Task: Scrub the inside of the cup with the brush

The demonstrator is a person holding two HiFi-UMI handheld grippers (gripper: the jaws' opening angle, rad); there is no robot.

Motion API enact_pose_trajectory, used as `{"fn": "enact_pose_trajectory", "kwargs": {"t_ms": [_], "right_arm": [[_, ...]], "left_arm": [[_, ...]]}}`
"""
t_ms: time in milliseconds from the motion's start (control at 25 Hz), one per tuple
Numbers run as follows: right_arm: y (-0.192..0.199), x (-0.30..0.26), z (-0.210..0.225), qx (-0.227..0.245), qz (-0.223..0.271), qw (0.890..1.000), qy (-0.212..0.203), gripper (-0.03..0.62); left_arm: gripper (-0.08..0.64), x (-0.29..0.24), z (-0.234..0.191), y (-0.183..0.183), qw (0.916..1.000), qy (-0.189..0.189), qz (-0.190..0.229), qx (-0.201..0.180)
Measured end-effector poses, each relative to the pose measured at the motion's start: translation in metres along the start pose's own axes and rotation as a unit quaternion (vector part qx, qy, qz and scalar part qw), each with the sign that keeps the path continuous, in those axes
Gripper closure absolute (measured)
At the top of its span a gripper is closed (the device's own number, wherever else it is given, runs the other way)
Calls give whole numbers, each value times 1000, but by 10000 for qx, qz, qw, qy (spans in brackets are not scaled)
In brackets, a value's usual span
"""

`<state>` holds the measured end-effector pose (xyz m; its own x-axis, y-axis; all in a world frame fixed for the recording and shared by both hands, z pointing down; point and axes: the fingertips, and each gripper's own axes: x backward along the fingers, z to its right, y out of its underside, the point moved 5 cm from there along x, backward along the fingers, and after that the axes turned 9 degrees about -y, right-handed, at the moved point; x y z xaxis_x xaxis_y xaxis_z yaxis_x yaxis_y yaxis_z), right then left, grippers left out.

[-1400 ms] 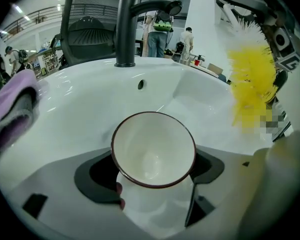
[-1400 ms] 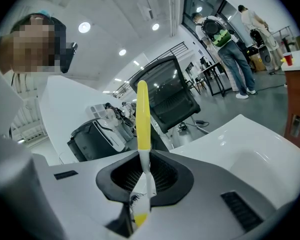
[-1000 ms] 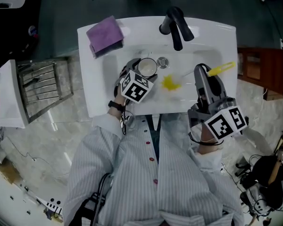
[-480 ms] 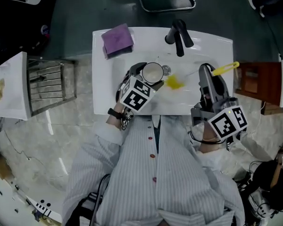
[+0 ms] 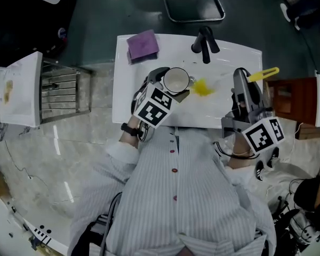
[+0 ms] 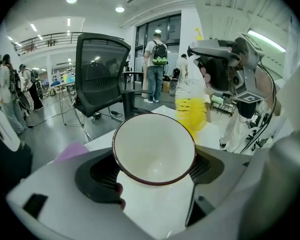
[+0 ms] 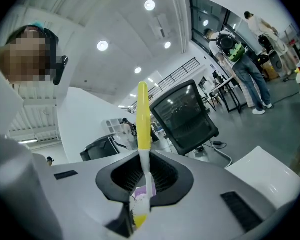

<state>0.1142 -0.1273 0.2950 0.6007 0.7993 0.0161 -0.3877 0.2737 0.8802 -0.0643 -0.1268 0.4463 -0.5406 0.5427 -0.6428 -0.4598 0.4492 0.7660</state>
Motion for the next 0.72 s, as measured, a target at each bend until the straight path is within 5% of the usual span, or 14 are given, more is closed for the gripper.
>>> {"fn": "enact_pose_trajectory", "kwargs": {"t_ms": [480, 720], "right_arm": [[-45, 10, -42, 417, 575, 9966, -419, 532], [-61, -7, -82, 466, 753, 9881, -1255, 532]], "left_arm": [[158, 16, 18, -5, 9999, 66, 20, -104], [158, 17, 24, -8, 9996, 66, 22, -273]]}}
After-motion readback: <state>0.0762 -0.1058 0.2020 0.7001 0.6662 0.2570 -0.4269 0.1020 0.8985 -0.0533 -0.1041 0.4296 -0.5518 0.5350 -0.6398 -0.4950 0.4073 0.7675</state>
